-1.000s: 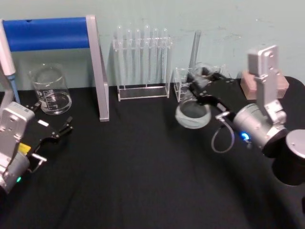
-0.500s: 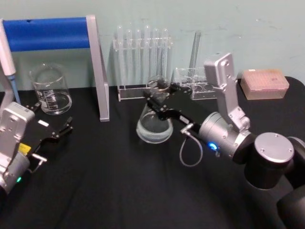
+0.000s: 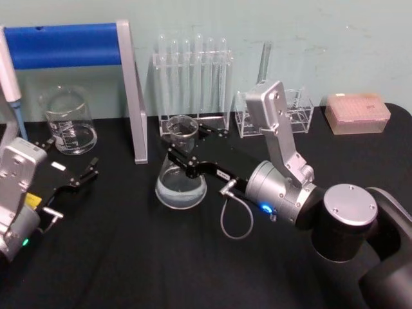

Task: Grasp the erlenmeyer flask with one hand, shake it three times, then place it back.

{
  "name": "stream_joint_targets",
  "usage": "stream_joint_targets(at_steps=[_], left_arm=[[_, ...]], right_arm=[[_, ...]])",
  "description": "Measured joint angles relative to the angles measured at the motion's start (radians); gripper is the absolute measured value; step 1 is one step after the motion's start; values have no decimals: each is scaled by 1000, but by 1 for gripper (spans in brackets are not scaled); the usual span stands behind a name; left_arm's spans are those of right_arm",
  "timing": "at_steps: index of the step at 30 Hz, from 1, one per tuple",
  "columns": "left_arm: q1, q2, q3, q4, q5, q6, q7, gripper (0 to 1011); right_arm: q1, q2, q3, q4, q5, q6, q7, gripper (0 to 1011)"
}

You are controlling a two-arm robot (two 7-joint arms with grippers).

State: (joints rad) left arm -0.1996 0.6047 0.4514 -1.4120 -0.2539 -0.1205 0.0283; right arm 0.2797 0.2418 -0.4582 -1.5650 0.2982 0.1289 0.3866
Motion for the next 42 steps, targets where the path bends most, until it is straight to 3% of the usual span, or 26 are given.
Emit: stream_joint_targets(at_steps=[11, 27, 42], left_arm=[[0, 0, 0, 0, 0, 0, 0, 1001], [0, 0, 0, 0, 0, 0, 0, 1001], [0, 0, 0, 0, 0, 0, 0, 1001]], right_arm=[[7, 8, 1, 5, 10, -1, -20, 449], [-14, 49, 120, 0, 18, -10, -102, 449], [-46, 71, 207, -14, 6, -9, -142, 449]])
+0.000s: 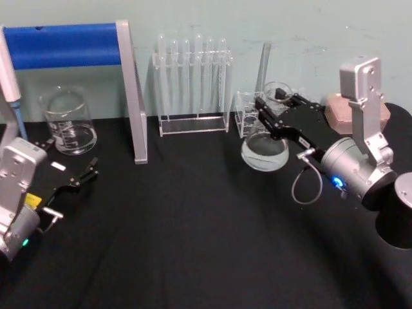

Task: Grasp the erlenmeyer flask with one hand, shake it three times, then place it back.

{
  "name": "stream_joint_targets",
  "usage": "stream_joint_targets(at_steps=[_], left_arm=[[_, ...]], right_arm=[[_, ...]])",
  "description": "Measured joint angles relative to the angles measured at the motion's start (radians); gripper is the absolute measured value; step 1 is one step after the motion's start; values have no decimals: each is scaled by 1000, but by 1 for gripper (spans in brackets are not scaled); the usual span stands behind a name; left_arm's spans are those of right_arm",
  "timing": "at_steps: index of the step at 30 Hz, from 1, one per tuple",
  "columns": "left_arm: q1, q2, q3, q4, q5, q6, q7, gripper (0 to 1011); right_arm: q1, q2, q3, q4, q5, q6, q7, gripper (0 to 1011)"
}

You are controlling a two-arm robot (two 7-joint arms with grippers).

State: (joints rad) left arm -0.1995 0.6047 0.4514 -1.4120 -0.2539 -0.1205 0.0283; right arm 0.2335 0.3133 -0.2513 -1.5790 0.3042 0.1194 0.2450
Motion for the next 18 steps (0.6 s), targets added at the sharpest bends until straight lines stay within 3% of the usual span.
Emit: stream_joint_targets(at_steps=[11, 18], left_arm=[[0, 0, 0, 0, 0, 0, 0, 1001], [0, 0, 0, 0, 0, 0, 0, 1001]], right_arm=[[-7, -1, 27, 0, -13, 2, -6, 449], [-8, -4, 25, 0, -19, 6, 6, 449]])
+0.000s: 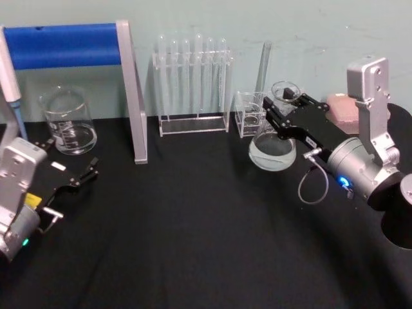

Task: Grasp the erlenmeyer flask with one hand, shake it three times, then place it back.

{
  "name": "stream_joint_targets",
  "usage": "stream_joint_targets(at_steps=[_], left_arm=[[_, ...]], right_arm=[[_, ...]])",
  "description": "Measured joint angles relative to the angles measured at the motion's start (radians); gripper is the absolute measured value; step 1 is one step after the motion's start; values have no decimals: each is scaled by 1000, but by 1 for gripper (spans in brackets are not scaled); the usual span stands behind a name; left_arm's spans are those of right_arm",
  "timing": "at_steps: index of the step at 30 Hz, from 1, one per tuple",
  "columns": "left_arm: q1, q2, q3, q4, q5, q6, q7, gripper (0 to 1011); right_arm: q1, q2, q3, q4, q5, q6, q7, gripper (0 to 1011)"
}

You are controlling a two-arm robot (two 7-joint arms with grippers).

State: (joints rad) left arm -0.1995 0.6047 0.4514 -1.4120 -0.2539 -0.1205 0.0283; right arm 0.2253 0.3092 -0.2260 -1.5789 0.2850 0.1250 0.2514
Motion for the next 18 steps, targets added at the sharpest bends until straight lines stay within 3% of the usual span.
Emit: stream_joint_targets(at_steps=[18], left_arm=[[0, 0, 0, 0, 0, 0, 0, 1001]], right_arm=[[5, -4, -59, 3, 10, 6, 62, 449]])
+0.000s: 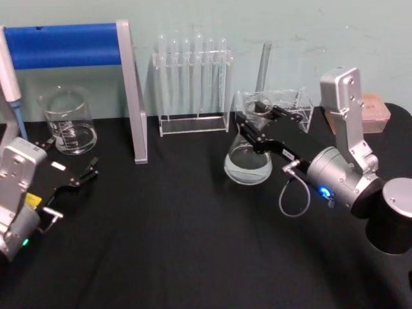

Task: Grasp the erlenmeyer flask with one hand, shake it three times, then place it back.

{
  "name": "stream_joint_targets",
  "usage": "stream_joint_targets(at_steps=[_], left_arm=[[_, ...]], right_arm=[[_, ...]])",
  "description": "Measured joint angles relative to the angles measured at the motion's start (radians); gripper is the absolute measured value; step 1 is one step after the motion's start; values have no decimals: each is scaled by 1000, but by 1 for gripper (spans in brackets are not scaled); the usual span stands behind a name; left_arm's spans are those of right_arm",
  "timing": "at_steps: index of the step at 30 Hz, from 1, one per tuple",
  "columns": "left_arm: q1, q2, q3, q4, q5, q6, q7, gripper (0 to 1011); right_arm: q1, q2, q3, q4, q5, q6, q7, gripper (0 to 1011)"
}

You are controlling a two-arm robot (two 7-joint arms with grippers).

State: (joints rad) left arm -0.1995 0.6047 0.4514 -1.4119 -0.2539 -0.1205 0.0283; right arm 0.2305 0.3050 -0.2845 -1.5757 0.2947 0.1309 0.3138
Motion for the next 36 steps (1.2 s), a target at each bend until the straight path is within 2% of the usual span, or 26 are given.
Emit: stream_joint_targets(at_steps=[10, 19, 36], left_arm=[[0, 0, 0, 0, 0, 0, 0, 1001], [0, 0, 0, 0, 0, 0, 0, 1001], [0, 0, 0, 0, 0, 0, 0, 1001]], right_arm=[[7, -2, -39, 4, 20, -17, 30, 449], [13, 4, -58, 13, 29, -32, 42, 449], [18, 13, -92, 84, 35, -90, 76, 449]])
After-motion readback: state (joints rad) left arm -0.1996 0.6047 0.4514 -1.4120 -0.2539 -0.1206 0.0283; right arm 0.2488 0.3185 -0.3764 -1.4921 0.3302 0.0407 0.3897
